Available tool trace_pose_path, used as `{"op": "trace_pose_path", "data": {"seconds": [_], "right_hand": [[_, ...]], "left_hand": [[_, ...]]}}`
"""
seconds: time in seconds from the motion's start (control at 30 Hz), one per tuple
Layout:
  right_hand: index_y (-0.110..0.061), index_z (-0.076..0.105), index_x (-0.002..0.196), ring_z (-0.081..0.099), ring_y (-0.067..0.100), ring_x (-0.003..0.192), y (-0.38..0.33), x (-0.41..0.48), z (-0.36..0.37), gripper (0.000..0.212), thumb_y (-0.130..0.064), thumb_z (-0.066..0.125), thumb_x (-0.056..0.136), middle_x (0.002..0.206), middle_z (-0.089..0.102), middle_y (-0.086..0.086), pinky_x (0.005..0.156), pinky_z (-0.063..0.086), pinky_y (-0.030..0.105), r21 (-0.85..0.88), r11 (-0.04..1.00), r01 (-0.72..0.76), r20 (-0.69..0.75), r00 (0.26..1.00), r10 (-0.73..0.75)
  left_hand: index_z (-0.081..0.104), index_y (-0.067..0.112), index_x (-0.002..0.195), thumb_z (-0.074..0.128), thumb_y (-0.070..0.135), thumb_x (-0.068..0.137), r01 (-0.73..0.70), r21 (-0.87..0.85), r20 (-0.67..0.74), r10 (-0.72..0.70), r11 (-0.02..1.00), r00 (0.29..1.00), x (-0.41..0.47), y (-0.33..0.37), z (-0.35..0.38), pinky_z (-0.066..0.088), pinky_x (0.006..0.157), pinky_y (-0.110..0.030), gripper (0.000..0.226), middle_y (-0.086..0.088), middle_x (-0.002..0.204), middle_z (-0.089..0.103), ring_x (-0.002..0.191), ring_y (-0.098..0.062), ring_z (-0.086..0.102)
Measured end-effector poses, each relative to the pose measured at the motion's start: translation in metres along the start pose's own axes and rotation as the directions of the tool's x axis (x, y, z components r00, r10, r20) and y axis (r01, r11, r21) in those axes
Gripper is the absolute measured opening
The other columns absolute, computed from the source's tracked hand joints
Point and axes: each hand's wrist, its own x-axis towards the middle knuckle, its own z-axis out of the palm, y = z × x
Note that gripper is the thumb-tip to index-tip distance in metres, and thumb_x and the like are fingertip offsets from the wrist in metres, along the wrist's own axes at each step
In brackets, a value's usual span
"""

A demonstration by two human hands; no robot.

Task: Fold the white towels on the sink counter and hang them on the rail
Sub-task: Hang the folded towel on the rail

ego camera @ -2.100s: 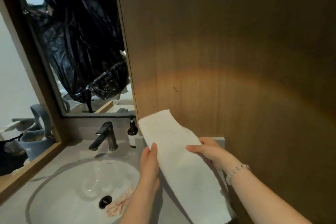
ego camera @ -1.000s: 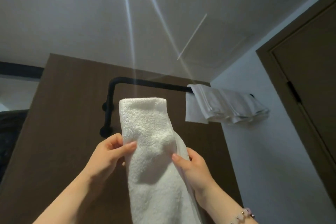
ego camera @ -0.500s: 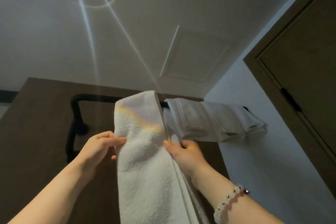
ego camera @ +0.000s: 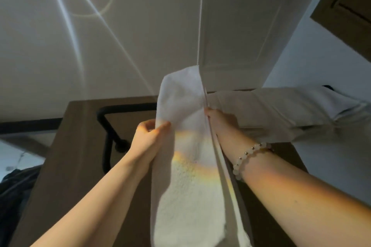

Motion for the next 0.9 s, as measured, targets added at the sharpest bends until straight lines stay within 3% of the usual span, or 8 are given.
{"op": "trace_pose_path", "data": {"seconds": [0.1,0.2,0.33,0.47,0.53,0.63,0.73,0.9], "right_hand": [[0.003,0.053,0.128,0.055,0.03,0.117,-0.003,0.014,0.01,0.056,-0.034,0.063,0.087,0.13,0.056,0.015,0.076,0.039,0.025,0.015,1.0,0.01,0.008,1.0,-0.01],[0.002,0.051,0.128,0.053,0.029,0.12,-0.006,0.025,0.021,0.055,-0.032,0.063,0.087,0.133,0.054,0.014,0.079,0.038,0.025,0.003,0.999,0.05,0.008,0.999,-0.05],[0.002,0.055,0.126,0.055,0.028,0.117,-0.015,0.033,0.039,0.051,-0.032,0.062,0.088,0.13,0.057,0.014,0.078,0.038,0.023,-0.032,0.993,0.111,0.034,0.993,-0.11],[0.001,0.058,0.122,0.06,0.03,0.109,-0.029,0.042,0.054,0.046,-0.03,0.061,0.088,0.118,0.063,0.013,0.086,0.047,0.029,-0.011,0.979,0.201,0.068,0.977,-0.2],[0.002,0.059,0.118,0.062,0.029,0.094,-0.033,0.047,0.056,0.042,-0.029,0.059,0.089,0.104,0.065,0.012,0.081,0.05,0.03,0.017,0.981,0.194,0.128,0.973,-0.194],[-0.008,0.054,0.099,0.049,0.017,0.064,-0.031,0.049,0.051,0.019,-0.027,0.053,0.094,0.074,0.051,0.005,0.053,0.037,0.023,-0.042,0.984,0.172,0.252,0.955,-0.157],[-0.014,0.054,0.101,0.047,0.011,0.061,-0.022,0.05,0.043,0.017,-0.029,0.055,0.092,0.073,0.05,0.001,0.045,0.034,0.02,-0.095,0.982,0.161,0.304,0.945,-0.125],[-0.011,0.065,0.113,0.066,0.021,0.086,-0.005,0.055,0.039,0.046,-0.043,0.064,0.081,0.1,0.069,0.007,0.069,0.05,0.026,-0.085,0.988,0.131,0.436,0.896,-0.082]], "left_hand": [[0.049,0.009,0.12,0.071,0.035,0.07,0.002,-0.02,-0.016,-0.003,1.0,1.0,-0.001,-0.011,-0.004,0.054,0.059,-0.032,0.06,-0.012,0.099,0.067,0.076,-0.025,0.067],[0.041,0.019,0.114,0.063,0.019,0.088,-0.06,-0.037,-0.047,0.058,0.998,0.997,-0.003,-0.024,-0.006,0.047,0.048,-0.018,0.034,0.0,0.091,0.062,0.066,-0.01,0.063],[0.053,0.024,0.096,0.052,0.003,0.091,-0.202,-0.04,-0.132,0.195,0.979,0.972,0.006,-0.022,-0.011,0.044,0.046,-0.012,0.022,0.002,0.084,0.063,0.059,-0.007,0.06],[0.066,0.024,0.079,0.039,-0.009,0.089,-0.233,-0.047,-0.144,0.225,0.971,0.964,0.032,-0.01,-0.014,0.048,0.06,-0.007,0.043,0.007,0.085,0.065,0.078,-0.01,0.06],[0.067,0.02,0.09,0.039,-0.008,0.092,-0.192,-0.081,-0.14,0.18,0.978,0.974,0.045,-0.007,-0.012,0.049,0.07,-0.01,0.039,0.004,0.093,0.065,0.088,-0.014,0.061],[0.067,0.012,0.108,0.049,0.0,0.094,-0.112,-0.16,-0.173,0.084,0.981,0.981,0.066,-0.007,-0.007,0.045,0.089,-0.022,0.026,-0.004,0.102,0.062,0.101,-0.021,0.06],[0.067,0.01,0.106,0.048,-0.004,0.093,-0.067,-0.215,-0.17,0.03,0.974,0.985,0.08,-0.012,-0.001,0.046,0.096,-0.029,0.027,-0.01,0.106,0.063,0.107,-0.028,0.06],[0.071,0.015,0.092,0.054,0.004,0.091,0.025,-0.169,-0.137,-0.048,0.985,0.989,0.1,-0.017,0.003,0.046,0.099,-0.036,0.02,-0.011,0.119,0.063,0.107,-0.032,0.061]]}}
